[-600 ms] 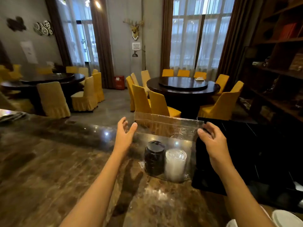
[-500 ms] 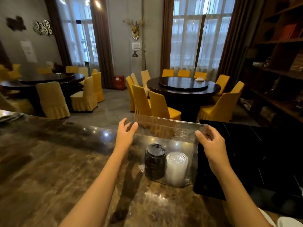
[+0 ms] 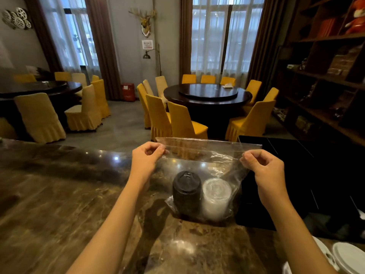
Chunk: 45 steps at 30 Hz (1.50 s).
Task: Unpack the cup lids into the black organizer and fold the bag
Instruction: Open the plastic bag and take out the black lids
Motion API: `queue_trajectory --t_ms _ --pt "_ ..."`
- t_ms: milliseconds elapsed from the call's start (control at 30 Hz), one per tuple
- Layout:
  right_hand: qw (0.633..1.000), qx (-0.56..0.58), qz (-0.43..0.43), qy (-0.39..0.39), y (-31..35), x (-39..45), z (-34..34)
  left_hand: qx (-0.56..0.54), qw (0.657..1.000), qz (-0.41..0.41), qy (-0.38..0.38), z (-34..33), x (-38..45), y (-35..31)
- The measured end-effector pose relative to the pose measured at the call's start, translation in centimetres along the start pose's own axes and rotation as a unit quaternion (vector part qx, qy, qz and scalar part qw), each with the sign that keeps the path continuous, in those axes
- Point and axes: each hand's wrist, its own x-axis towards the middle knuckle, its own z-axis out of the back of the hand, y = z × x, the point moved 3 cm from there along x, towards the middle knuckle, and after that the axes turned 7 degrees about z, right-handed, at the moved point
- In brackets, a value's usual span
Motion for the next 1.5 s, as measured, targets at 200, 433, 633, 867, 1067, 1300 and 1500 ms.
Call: queue_trajectory --t_ms 200,433,633,867,1067,1300,1500 --pt "1.0 -0.003 0.017 0.007 3.6 -2.2 1.9 -0.022 1.0 -0.013 0.004 1.2 -3.9 -1.9" --pt "0.999 -0.033 0.021 0.008 4.4 -5.8 4.3 -0.039 0.999 -0.015 0.016 1.0 -8.7 -1.4" --pt "0.998 -0.033 0.053 0.024 3.5 -9.0 6.0 -0.079 0.997 0.008 0.018 1.2 -12.7 0.8" --pt "0.985 -0.006 0.17 0.029 4.4 -9.2 6.3 -0.061 0.992 -0.107 0.041 0.9 -13.1 -0.9" --pt "0.973 -0.09 0.2 0.072 4.2 -9.0 7.3 0.035 0.987 -0.145 0.052 1.1 -13.1 -1.2" --pt "0.974 -0.1 0.171 0.11 4.8 -8.5 7.7 0.036 0.992 -0.101 0.06 2.2 -12.9 -1.2" --pt "0.978 -0.07 0.174 0.093 4.8 -8.0 7.9 0.025 0.994 -0.101 0.047 2.2 -12.9 -1.9"
